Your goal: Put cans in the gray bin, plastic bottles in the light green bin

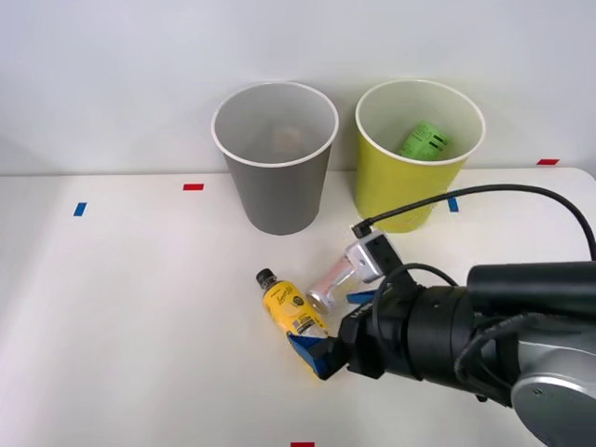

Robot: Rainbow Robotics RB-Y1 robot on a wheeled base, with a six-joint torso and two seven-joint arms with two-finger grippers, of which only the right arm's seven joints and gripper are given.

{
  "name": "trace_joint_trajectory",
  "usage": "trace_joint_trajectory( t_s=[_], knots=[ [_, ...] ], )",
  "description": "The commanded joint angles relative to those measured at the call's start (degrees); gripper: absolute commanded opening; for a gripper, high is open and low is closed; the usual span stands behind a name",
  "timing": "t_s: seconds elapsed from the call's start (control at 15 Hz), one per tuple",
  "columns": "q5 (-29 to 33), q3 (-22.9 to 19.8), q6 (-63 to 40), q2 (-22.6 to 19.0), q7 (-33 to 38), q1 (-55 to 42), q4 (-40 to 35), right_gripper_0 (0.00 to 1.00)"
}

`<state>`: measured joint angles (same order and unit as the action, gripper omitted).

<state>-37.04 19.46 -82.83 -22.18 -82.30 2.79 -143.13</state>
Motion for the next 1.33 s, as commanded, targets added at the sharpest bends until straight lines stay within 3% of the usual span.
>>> trace_joint_trajectory(
  t_s=[0.07,0.33,0.53,0.67,1.33],
  knots=[
    [2.8,1.0,0.0,3.2,-5.3,3.5,5.7,1.0],
    [13.0,7.0,-1.2,6.0,-5.5,7.9,10.2,1.0],
    [19.2,9.2,-11.7,9.9,-4.5,12.0,10.7,1.0],
    [22.3,11.3,-12.2,11.4,-1.7,13.8,13.9,1.0],
    [24.0,13.5,-12.4,13.2,0.4,20.2,25.1,1.0]
  ],
)
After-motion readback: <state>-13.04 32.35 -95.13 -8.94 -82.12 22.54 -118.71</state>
